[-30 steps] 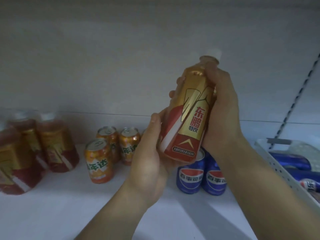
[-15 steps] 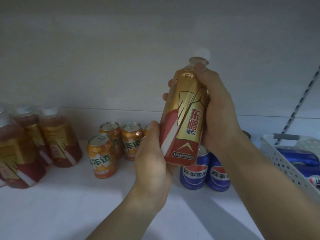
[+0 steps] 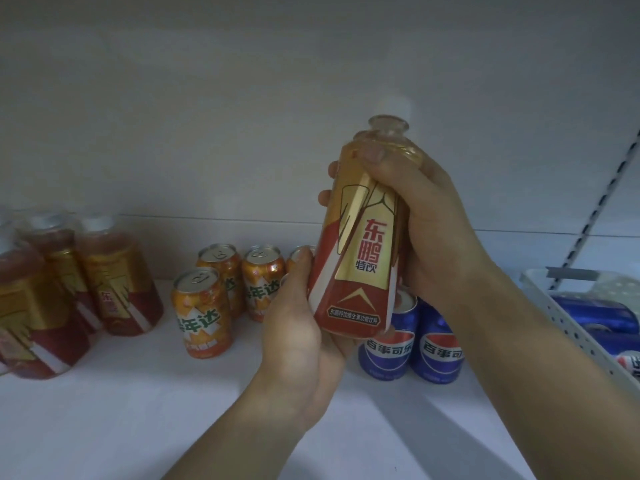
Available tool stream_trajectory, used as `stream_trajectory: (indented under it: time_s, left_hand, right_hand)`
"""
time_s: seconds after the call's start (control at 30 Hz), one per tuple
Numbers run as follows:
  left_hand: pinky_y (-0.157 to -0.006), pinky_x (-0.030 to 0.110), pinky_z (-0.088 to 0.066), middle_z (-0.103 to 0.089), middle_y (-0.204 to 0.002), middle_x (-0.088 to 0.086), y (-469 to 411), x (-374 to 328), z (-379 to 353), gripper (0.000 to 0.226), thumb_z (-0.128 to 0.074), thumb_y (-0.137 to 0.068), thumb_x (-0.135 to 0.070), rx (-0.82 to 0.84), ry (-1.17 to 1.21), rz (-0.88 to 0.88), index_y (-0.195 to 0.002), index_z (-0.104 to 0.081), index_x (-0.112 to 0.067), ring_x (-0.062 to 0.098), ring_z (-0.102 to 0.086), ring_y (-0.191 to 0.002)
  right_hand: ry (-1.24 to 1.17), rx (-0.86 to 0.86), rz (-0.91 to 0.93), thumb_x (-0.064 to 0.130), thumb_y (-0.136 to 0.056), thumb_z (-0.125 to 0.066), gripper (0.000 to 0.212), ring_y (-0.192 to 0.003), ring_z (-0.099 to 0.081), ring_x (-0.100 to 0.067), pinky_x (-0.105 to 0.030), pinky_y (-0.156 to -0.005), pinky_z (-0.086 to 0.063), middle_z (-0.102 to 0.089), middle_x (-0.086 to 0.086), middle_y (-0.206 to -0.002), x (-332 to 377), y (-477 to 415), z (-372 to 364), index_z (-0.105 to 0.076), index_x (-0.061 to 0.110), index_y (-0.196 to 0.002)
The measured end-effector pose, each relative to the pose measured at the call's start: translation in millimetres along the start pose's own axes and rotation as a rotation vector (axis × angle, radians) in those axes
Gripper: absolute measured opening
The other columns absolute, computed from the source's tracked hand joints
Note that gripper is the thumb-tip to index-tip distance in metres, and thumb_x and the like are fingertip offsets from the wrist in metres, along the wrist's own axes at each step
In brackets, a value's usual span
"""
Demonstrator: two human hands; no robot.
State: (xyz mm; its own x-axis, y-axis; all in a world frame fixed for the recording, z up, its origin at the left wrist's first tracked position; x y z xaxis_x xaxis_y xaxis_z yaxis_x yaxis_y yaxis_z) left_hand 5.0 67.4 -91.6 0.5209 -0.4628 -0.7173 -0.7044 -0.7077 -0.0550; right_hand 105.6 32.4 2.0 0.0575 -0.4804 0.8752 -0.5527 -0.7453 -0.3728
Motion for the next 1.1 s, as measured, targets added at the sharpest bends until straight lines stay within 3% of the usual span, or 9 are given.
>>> stream_trajectory:
  time_s: [0.17, 0.33, 0.57, 0.7, 0.8, 0.87, 0.97, 1.03, 1.1]
  left_hand:
    - [-0.065, 0.038, -0.064, -0.078, -0.103, 0.012, -2, 2, -1, 0.050, -0.037, -0.100, -0.047, 0.047, -0.082, 0.020, -0.094, -0.081, -0.023, 0.025, -0.077, -0.088]
    - [-0.076, 0.032, -0.060, -0.078, -0.104, -0.003, 0, -13, -12, 0.038, -0.054, -0.079, -0.052, 0.114, -0.343, -0.135, -0.108, -0.070, -0.033, 0.014, -0.075, -0.098]
    - [-0.056, 0.013, -0.055, -0.076, -0.078, -0.020, 8, -18, -13, 0.033, -0.041, -0.078, -0.057, 0.050, -0.417, -0.235, -0.081, -0.070, -0.043, -0.003, -0.073, -0.074]
    - [-0.071, 0.028, -0.062, -0.077, -0.086, -0.017, 3, -17, -1, 0.037, -0.038, -0.075, -0.066, -0.019, -0.425, -0.212, -0.076, -0.073, -0.054, 0.003, -0.075, -0.084]
    - [-0.085, 0.045, -0.060, -0.079, -0.094, -0.007, 0, -9, 5, 0.042, -0.043, -0.073, -0.068, -0.040, -0.358, -0.157, -0.089, -0.075, -0.047, 0.013, -0.077, -0.089]
    - [-0.080, 0.046, -0.062, -0.079, -0.098, 0.002, -1, 1, 8, 0.050, -0.045, -0.079, -0.064, -0.033, -0.243, -0.042, -0.104, -0.074, -0.032, 0.019, -0.077, -0.087]
    - [-0.069, 0.044, -0.064, -0.074, -0.113, 0.018, 3, 18, -7, 0.066, -0.031, -0.095, -0.063, 0.168, -0.150, 0.212, -0.114, -0.075, -0.018, 0.035, -0.074, -0.095]
    - [-0.087, 0.051, -0.060, -0.074, -0.118, 0.014, 3, 15, -8, 0.063, -0.033, -0.093, -0.064, 0.196, -0.186, 0.194, -0.117, -0.074, -0.022, 0.033, -0.072, -0.106]
    - [-0.097, 0.052, -0.055, -0.076, -0.113, -0.002, -1, 0, -6, 0.048, -0.040, -0.089, -0.066, 0.160, -0.372, -0.015, -0.108, -0.075, -0.040, 0.018, -0.072, -0.107]
  right_hand:
    - [-0.050, 0.005, -0.005, 0.025, -0.082, -0.073, 0.056, -0.089, -0.076, -0.037, -0.042, -0.072, -0.061, -0.075, -0.017, -0.099, -2, -1, 3, -0.059, 0.006, -0.132]
    - [-0.023, -0.023, 0.029, 0.024, -0.082, -0.072, 0.053, -0.088, -0.076, -0.036, -0.041, -0.072, -0.060, -0.074, -0.017, -0.099, 3, -3, 10, -0.060, 0.006, -0.130]
    - [0.018, 0.001, -0.020, 0.046, -0.087, -0.066, 0.044, -0.094, -0.075, -0.037, -0.045, -0.079, -0.062, -0.073, -0.019, -0.109, -8, -2, 5, -0.065, 0.016, -0.119]
    - [0.051, 0.013, -0.026, 0.053, -0.088, -0.061, 0.037, -0.111, -0.070, -0.045, -0.056, -0.097, -0.058, -0.070, -0.024, -0.121, -7, -3, 2, -0.072, 0.023, -0.106]
    - [0.034, 0.046, -0.041, 0.050, -0.087, -0.064, 0.033, -0.096, -0.073, -0.042, -0.048, -0.083, -0.062, -0.074, -0.022, -0.108, -5, -1, -1, -0.071, 0.022, -0.101]
    - [0.008, 0.076, -0.055, 0.051, -0.083, -0.069, 0.030, -0.090, -0.074, -0.037, -0.044, -0.078, -0.062, -0.074, -0.018, -0.101, -4, 2, -4, -0.076, 0.023, -0.090]
    - [0.006, 0.068, -0.073, 0.051, -0.078, -0.067, 0.025, -0.087, -0.074, -0.034, -0.041, -0.073, -0.061, -0.076, -0.014, -0.094, 0, 5, -2, -0.079, 0.029, -0.073]
    - [0.026, 0.028, -0.064, 0.049, -0.079, -0.068, 0.025, -0.087, -0.075, -0.033, -0.041, -0.072, -0.061, -0.076, -0.016, -0.096, 2, 4, 3, -0.078, 0.026, -0.083]
    - [0.081, -0.030, -0.032, 0.045, -0.086, -0.072, 0.032, -0.088, -0.075, -0.033, -0.041, -0.074, -0.061, -0.075, -0.019, -0.102, 3, 2, 9, -0.073, 0.017, -0.102]
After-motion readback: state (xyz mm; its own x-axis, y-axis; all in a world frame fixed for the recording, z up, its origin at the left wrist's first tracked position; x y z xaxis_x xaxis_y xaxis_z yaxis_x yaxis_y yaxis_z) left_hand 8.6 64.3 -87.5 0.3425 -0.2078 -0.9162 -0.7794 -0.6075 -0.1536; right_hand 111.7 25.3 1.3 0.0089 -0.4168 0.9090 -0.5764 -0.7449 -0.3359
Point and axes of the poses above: each hand's wrist, its own y-axis away from the middle knuckle, its own z-axis out of the back of the hand, x = y × z, the point moved 9 cm from there along -y, towards the middle knuckle
